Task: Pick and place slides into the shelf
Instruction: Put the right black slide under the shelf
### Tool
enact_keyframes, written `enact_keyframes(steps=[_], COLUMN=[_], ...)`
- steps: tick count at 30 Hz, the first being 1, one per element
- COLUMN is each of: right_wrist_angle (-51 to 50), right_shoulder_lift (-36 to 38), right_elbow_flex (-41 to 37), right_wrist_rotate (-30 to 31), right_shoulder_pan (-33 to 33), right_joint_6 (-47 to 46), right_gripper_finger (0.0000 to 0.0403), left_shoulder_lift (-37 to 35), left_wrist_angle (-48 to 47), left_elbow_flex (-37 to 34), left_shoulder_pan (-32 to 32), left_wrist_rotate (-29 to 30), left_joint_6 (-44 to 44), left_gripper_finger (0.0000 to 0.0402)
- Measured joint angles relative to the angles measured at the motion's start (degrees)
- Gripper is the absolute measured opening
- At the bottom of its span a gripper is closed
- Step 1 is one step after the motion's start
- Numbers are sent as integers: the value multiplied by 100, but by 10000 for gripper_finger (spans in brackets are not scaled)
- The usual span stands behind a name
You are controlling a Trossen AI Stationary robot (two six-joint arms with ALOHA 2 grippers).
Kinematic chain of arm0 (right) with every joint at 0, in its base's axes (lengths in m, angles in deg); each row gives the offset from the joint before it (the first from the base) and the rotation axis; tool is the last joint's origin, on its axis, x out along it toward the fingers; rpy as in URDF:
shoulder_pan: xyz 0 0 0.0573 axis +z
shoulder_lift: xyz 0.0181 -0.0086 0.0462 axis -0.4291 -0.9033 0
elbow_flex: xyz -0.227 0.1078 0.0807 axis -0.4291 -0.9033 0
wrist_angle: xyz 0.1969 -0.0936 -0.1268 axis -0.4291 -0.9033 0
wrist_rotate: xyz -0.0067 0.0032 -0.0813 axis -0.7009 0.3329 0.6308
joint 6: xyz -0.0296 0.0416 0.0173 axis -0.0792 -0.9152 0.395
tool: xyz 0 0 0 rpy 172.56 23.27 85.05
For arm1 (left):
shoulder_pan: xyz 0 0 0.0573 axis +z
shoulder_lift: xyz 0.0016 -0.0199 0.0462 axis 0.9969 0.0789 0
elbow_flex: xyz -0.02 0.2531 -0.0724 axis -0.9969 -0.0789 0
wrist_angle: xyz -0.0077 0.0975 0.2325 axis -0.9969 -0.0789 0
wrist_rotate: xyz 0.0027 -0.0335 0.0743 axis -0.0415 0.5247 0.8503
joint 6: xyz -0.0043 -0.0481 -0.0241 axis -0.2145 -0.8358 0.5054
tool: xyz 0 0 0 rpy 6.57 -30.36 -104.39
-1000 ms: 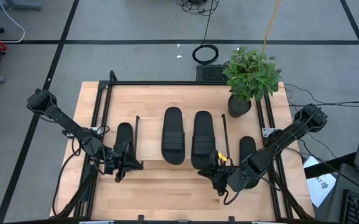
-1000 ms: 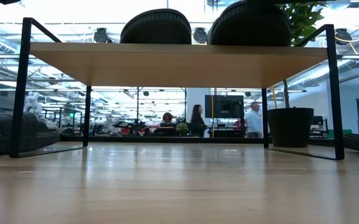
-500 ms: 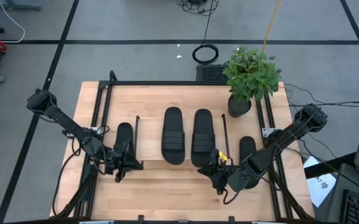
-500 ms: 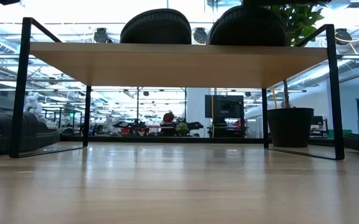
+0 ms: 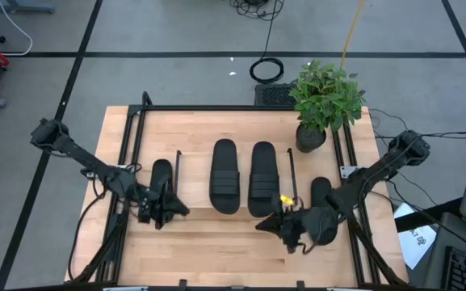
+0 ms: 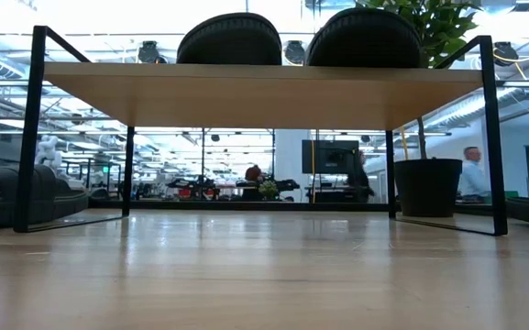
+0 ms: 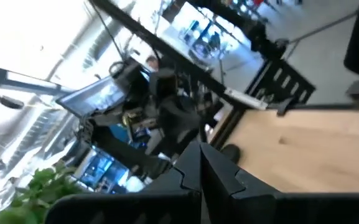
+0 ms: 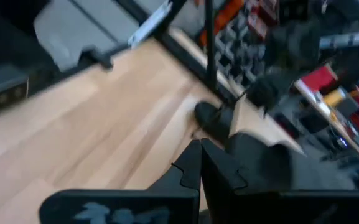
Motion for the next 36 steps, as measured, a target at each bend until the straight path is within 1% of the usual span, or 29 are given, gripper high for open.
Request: enact_keyframes(steps=[1,4,6,8,10,12,13,15,16,20,22,24,28,33,36], right_wrist_angle=[16,-69,-49,-74,-218,-578,-843,-1186,-1275,-1139,-909,-648,110,979,1142], right_shoulder_lift=[127,562,890,1258,1649,2065,2281,2700,2907,3640,3948,4227,4689,5117,5349], right_elbow_flex=[0,-2,-2,-2,-2,0,0,-57,-140,-659,-999,-1370,-2205,-3154,-3502], right_wrist_rotate=[-206,-662,-1002,-1510,-2043,-2361,-2415,-2510,-2517,-2524,-2519,-2512,-2475,-2493,-2497], right_shoulder_pan=[-126,-487,-780,-1096,-1432,-1736,-1865,-2100,-2191,-2420,-2507,-2604,-2821,-3048,-3171], right_joint_6=[63,187,241,191,-54,-305,-380,-467,-516,-765,-950,-1100,-1266,-1492,-1547], right_gripper_finger=[0,0,0,0,0,0,0,0,0,0,0,0,0,0,0], left_shoulder_lift=[-77,-241,-397,-549,-707,-916,-1050,-1361,-1528,-2139,-2410,-2676,-3182,-3817,-4133], left_wrist_angle=[-353,-1226,-1659,-2218,-2970,-3720,-4054,-4518,-4591,-4549,-4355,-4103,-3672,-3633,-3760], left_elbow_flex=[139,640,1000,1416,1821,2149,2242,2281,2206,1745,1441,1120,639,307,132], left_shoulder_pan=[242,1056,1558,2025,2489,2880,3062,3383,3530,3864,3911,3923,3921,3921,3921], left_wrist_rotate=[-252,-1316,-1805,-2132,-2433,-2675,-2774,-2974,-3095,-3447,-3413,-3160,-2365,-1354,-1174], left_joint_6=[-29,-139,-107,-102,-135,-178,-186,-209,-281,-627,-876,-1135,-1579,-2256,-2482], left_gripper_finger=[1,1,1,1,1,0,0,0,0,0,0,0,0,0,0])
